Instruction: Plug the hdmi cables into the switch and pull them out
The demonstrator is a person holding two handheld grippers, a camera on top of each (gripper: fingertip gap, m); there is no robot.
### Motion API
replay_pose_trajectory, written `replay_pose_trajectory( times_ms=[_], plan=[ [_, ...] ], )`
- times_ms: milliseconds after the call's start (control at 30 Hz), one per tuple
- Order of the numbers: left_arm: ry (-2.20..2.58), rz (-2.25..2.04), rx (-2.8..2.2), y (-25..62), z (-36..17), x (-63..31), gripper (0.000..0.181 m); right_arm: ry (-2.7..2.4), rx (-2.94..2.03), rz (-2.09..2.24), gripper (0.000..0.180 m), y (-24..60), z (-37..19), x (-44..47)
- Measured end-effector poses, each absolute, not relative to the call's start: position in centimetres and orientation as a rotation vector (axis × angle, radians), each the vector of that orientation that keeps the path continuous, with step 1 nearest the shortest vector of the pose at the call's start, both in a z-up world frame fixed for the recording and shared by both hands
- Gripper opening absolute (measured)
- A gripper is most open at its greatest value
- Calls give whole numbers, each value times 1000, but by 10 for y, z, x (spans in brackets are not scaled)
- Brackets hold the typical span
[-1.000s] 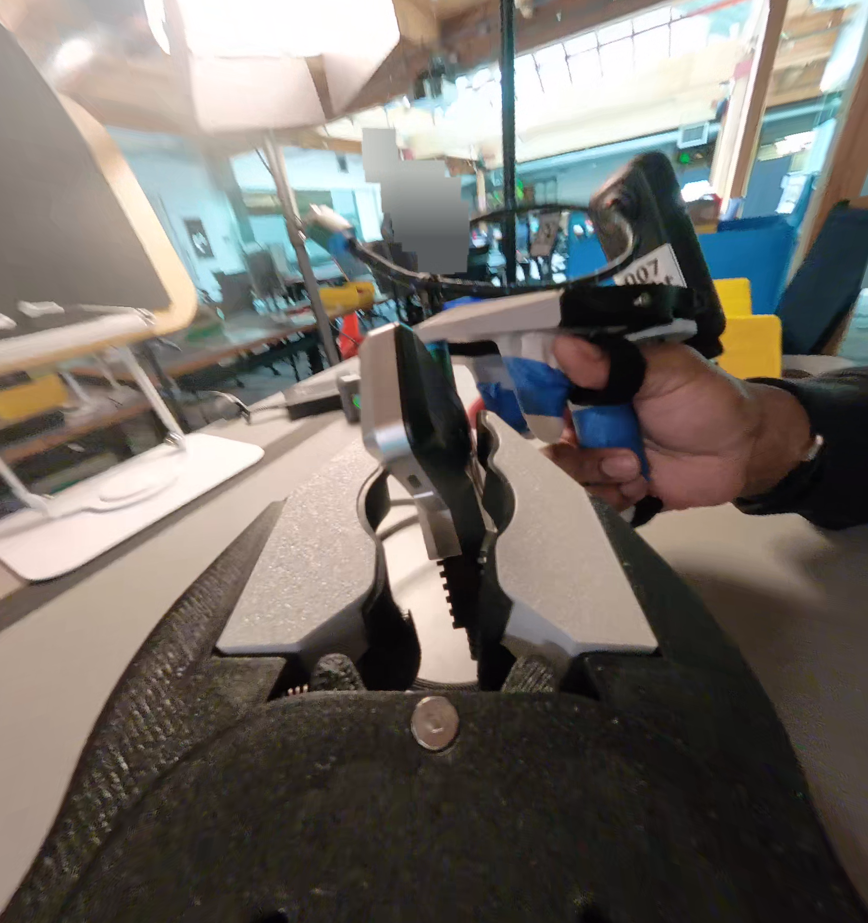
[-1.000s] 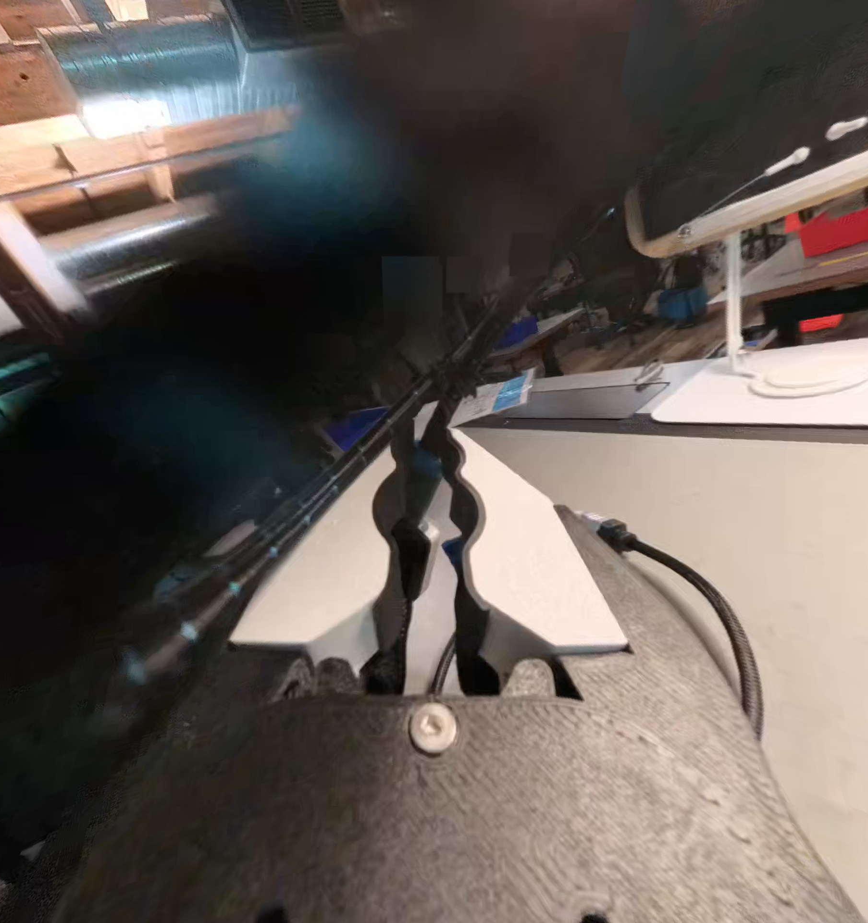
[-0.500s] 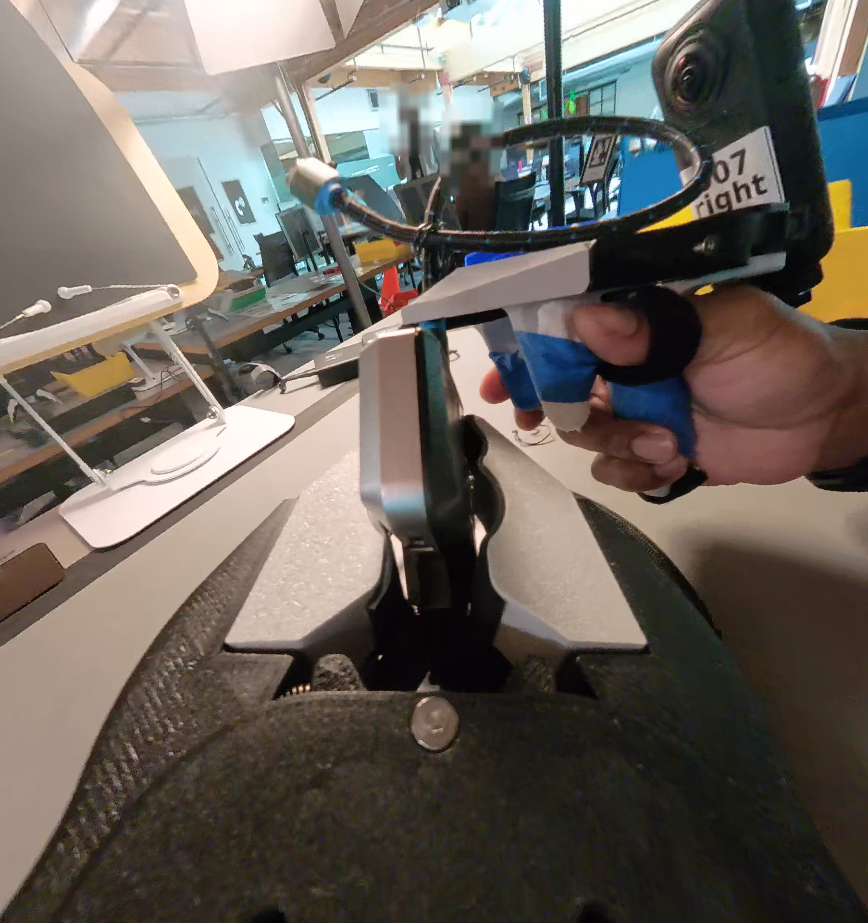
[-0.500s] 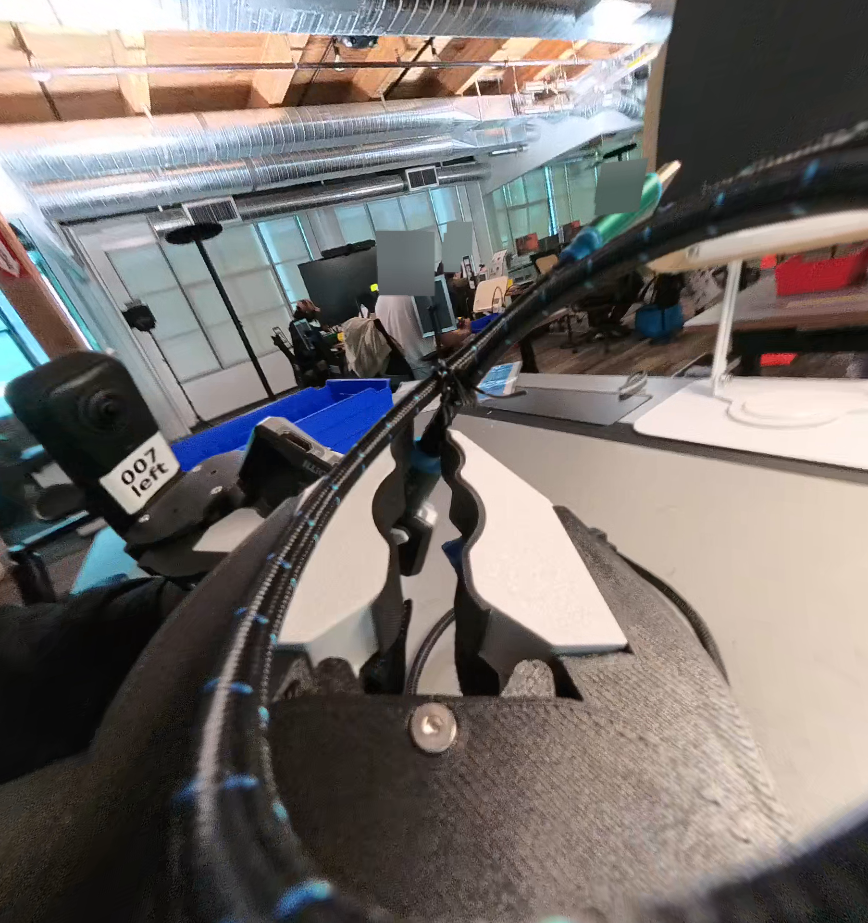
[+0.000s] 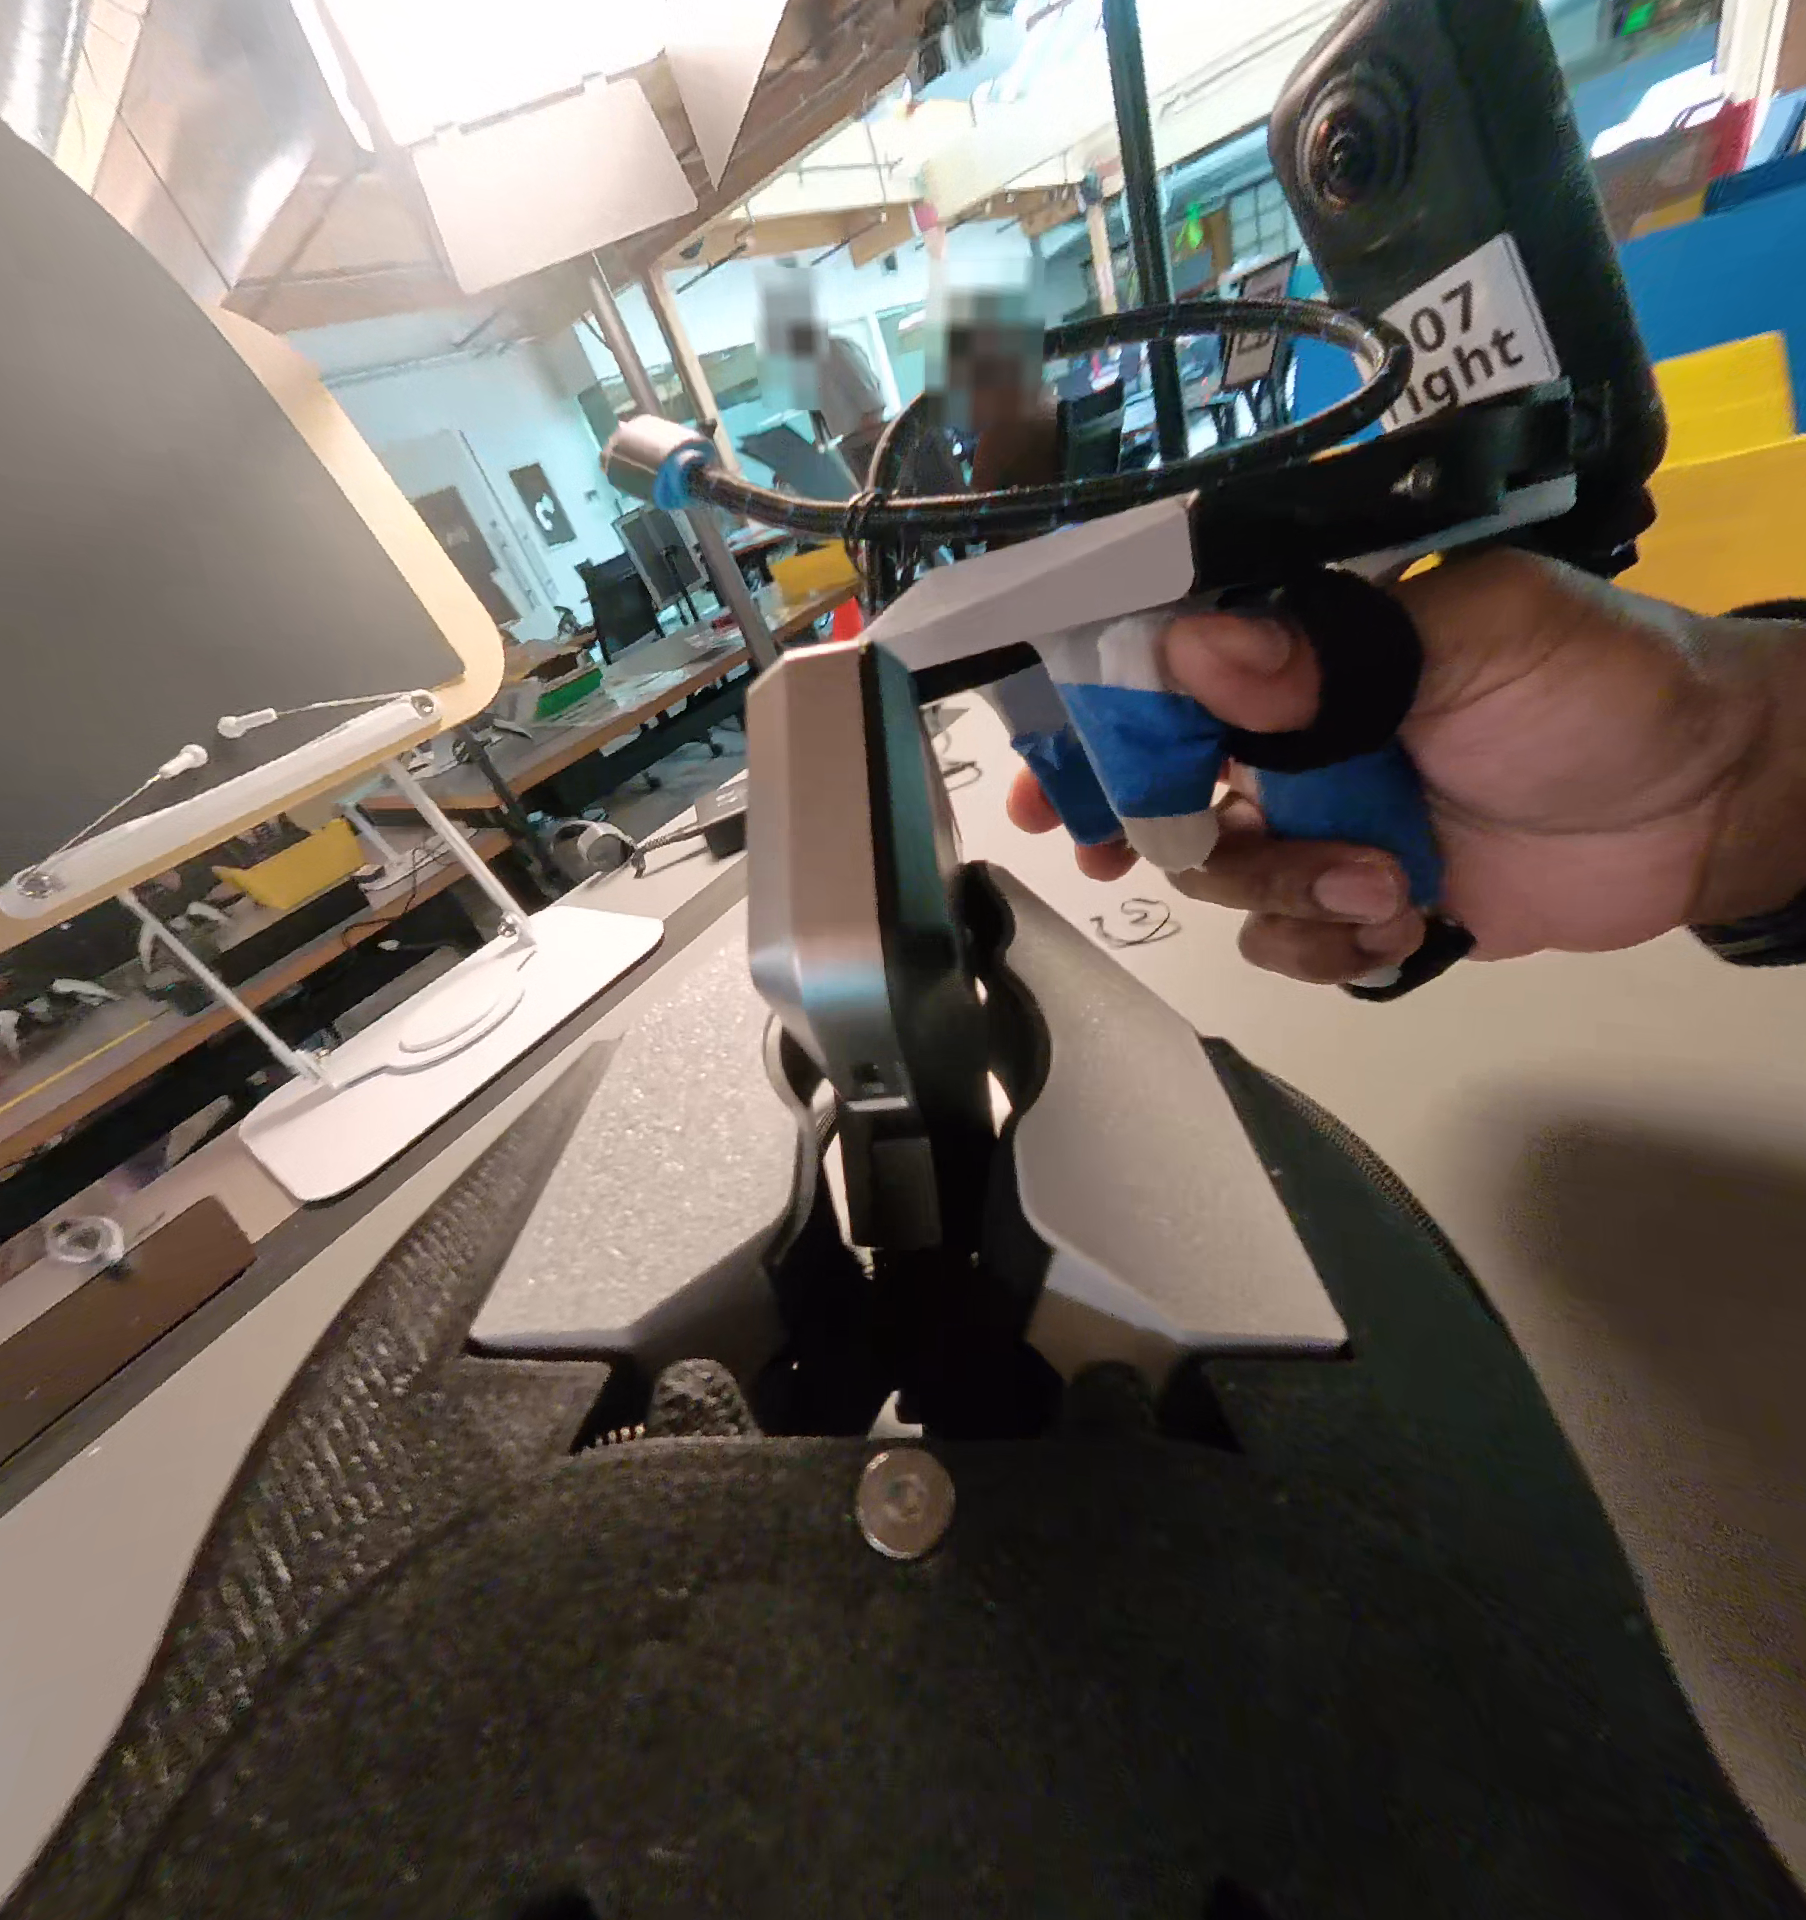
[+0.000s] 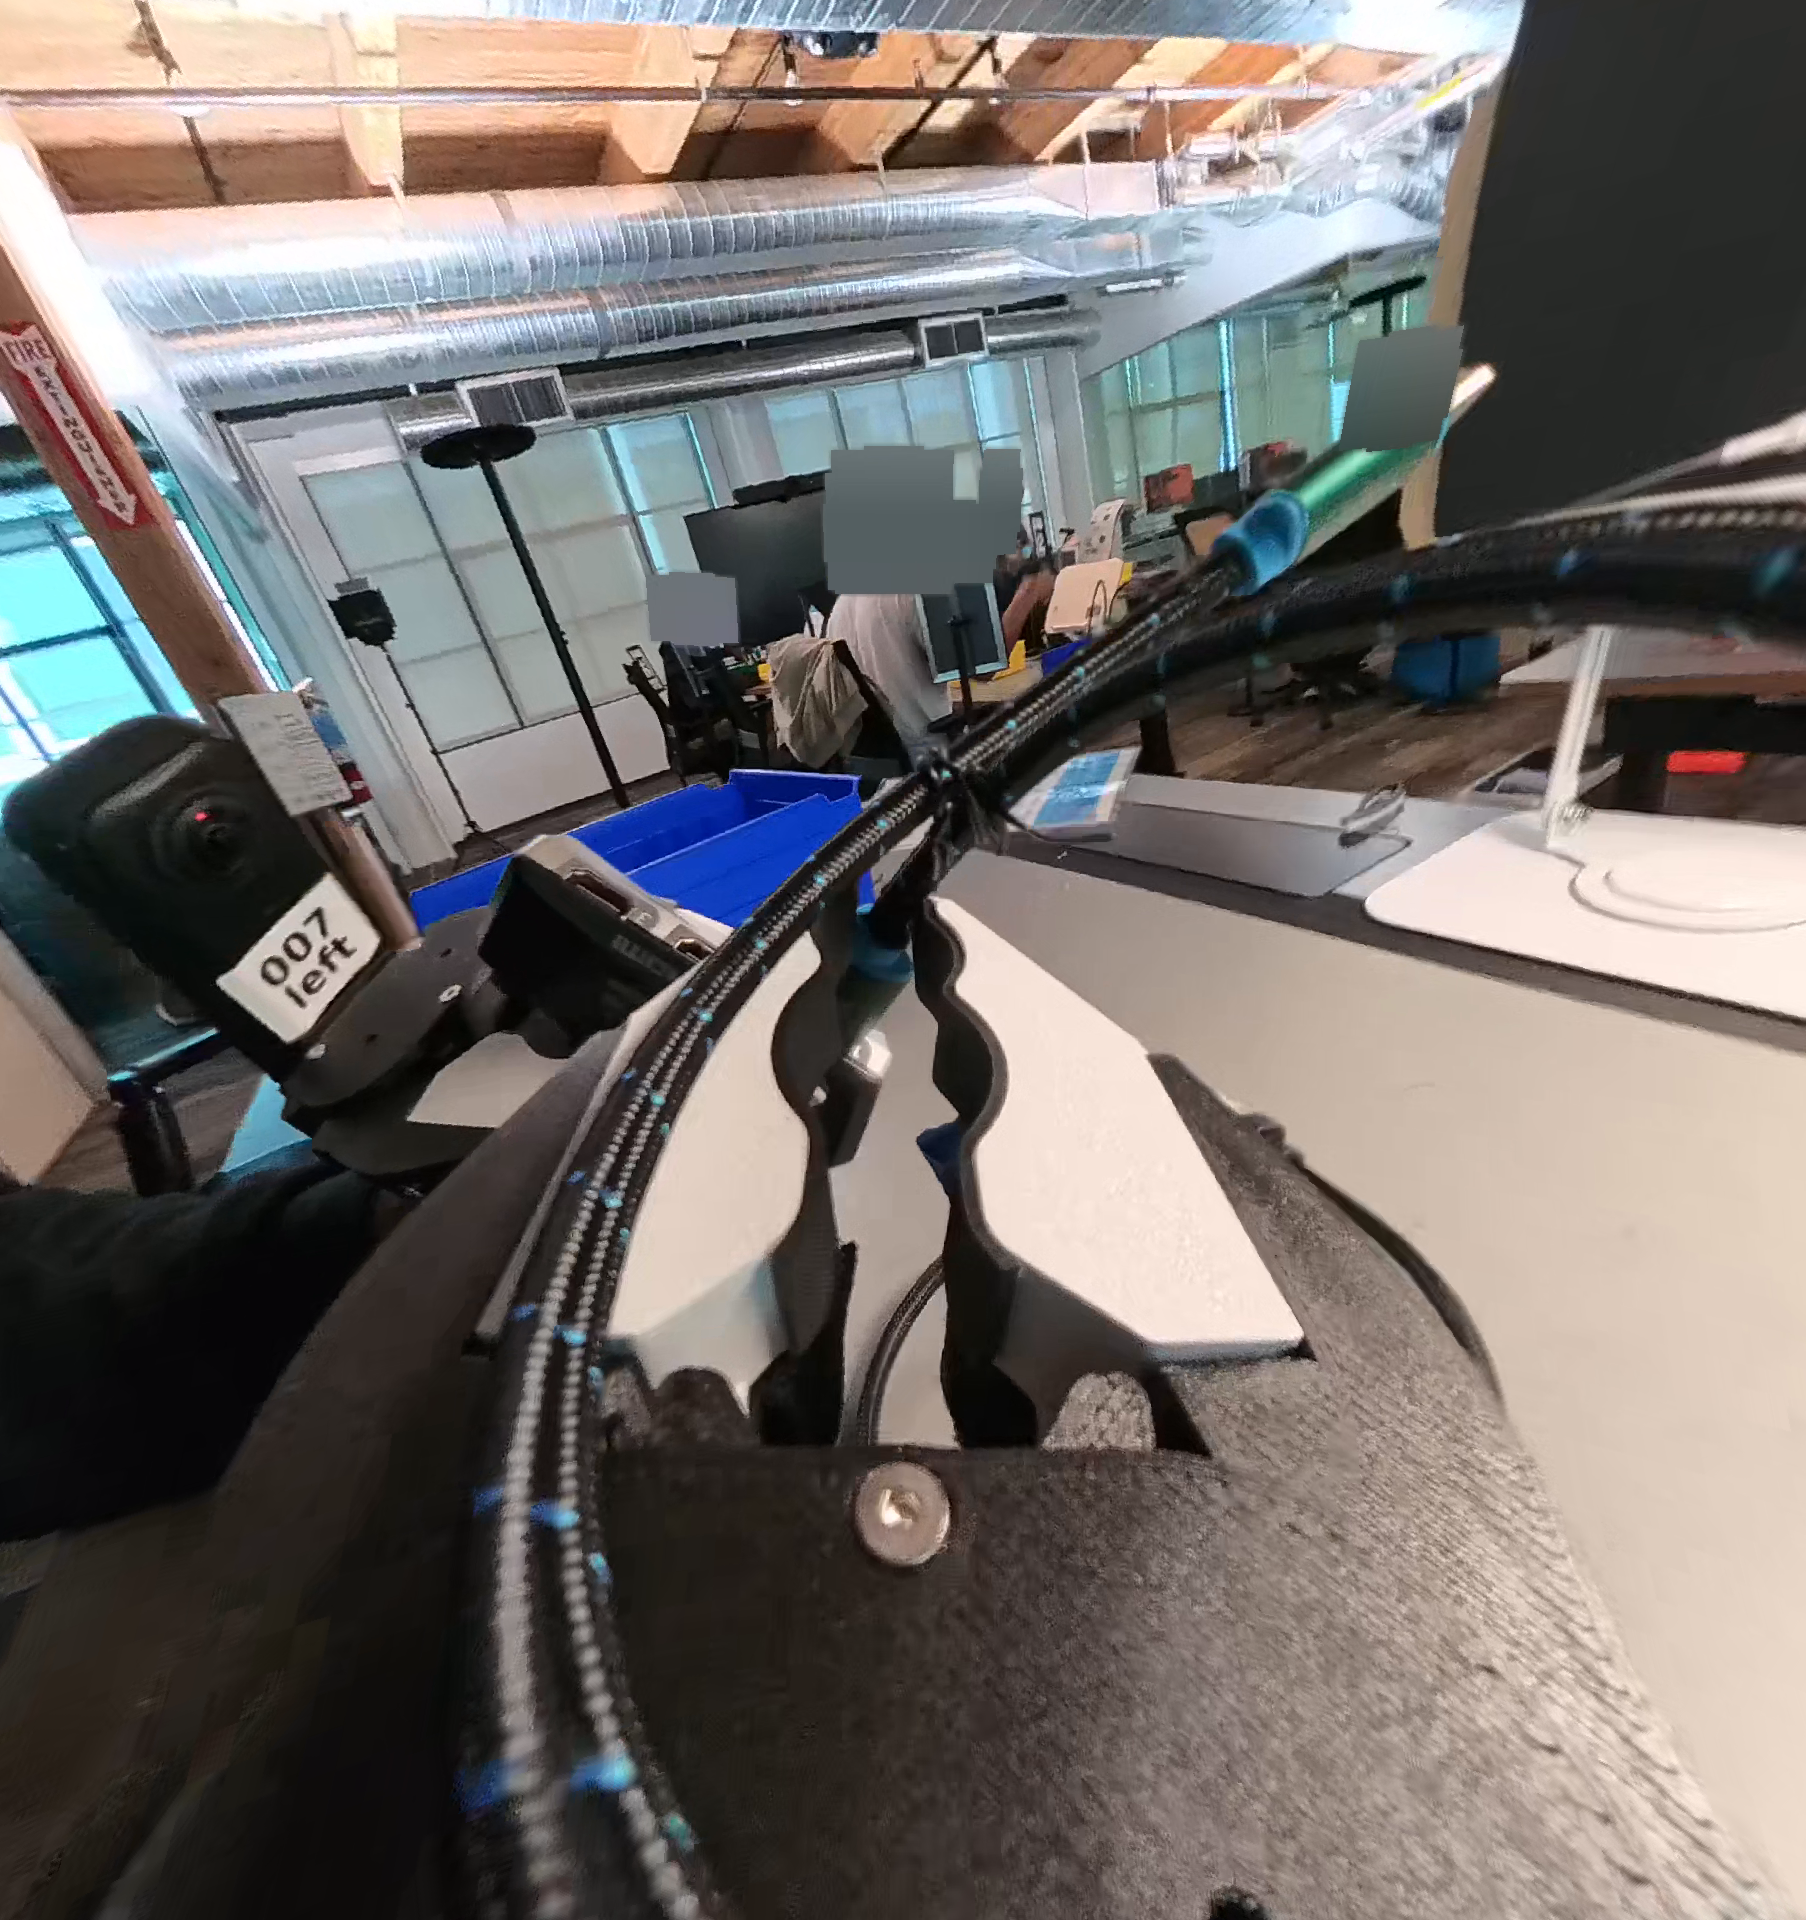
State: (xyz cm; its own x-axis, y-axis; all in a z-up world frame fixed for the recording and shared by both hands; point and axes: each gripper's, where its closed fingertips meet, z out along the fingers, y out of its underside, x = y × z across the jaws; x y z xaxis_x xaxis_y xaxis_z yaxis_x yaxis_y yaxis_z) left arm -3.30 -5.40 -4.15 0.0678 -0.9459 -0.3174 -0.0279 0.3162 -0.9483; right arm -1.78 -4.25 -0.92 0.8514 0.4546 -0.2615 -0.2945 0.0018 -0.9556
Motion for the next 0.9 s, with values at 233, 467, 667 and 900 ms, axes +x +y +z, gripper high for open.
replay_pose_trajectory(
  times_ms=[233,467,667,900],
  plan=[
    [1310,-931,-1014,-54,-40,-35,23,-203,-1446,542,8,-47,-4,-21],
    [1327,-906,-1063,-50,-49,-32,23,-171,-1494,560,11,-40,-16,-16],
    [1311,-935,-1040,-51,-45,-33,23,-192,-1475,556,8,-42,-11,-19],
    [1320,-920,-1029,-51,-45,-32,21,-183,-1465,574,5,-44,-9,-16]
  ],
)
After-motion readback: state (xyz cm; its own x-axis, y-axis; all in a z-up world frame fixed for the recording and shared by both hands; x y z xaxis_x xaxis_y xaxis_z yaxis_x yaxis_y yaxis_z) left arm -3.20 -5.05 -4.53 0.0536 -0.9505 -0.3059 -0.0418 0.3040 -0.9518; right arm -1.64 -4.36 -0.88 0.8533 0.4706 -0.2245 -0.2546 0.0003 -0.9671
